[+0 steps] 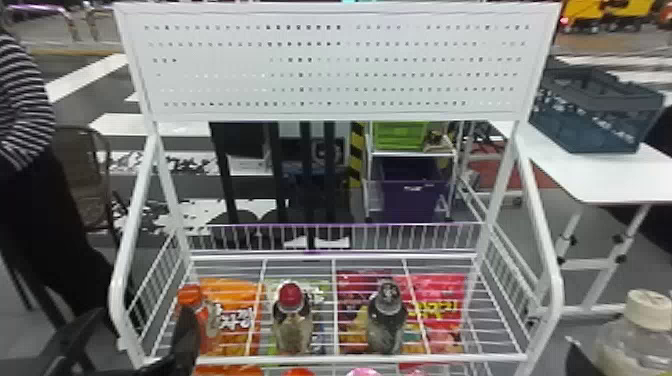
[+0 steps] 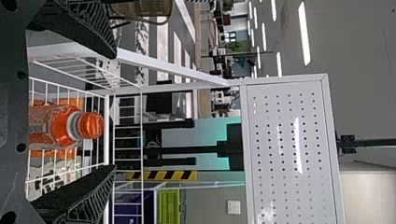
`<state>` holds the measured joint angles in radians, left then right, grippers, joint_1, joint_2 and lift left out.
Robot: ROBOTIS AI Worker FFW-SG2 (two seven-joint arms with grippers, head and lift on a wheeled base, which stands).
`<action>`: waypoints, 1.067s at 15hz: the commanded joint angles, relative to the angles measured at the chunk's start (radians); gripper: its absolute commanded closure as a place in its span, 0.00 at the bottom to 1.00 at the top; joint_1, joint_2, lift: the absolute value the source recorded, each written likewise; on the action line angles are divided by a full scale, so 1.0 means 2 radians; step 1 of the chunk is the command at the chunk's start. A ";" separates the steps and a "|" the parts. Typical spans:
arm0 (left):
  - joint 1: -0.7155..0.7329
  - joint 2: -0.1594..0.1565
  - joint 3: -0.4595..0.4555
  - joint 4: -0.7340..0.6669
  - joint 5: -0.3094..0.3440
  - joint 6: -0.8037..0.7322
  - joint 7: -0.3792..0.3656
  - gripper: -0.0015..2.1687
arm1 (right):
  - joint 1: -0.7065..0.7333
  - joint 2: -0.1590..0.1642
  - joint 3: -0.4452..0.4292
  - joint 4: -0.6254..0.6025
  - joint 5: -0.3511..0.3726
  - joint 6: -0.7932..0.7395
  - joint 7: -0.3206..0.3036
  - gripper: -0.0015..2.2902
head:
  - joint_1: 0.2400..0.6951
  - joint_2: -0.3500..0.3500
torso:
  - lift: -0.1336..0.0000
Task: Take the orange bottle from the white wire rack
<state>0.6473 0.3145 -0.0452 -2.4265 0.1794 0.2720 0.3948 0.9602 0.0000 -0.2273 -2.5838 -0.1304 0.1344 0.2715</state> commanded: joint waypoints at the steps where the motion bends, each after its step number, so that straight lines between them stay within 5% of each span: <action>1: -0.001 0.000 0.000 0.001 -0.001 -0.001 0.000 0.02 | 0.000 0.000 0.000 0.000 0.000 0.000 0.000 0.41 | 0.57 0.50 | 1.00; 11: 0.003 -0.001 -0.001 0.004 -0.001 -0.003 0.002 0.02 | 0.002 0.000 0.000 -0.003 0.002 -0.002 0.000 0.42 | 0.57 0.50 | 1.00; 16: 0.008 -0.008 -0.058 0.106 -0.015 -0.101 0.017 0.04 | 0.002 0.000 0.000 0.001 0.001 -0.005 0.000 0.41 | 0.57 0.50 | 1.00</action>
<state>0.6631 0.3022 -0.1283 -2.2822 0.1550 0.1376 0.4268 0.9633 0.0000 -0.2270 -2.5855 -0.1284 0.1277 0.2716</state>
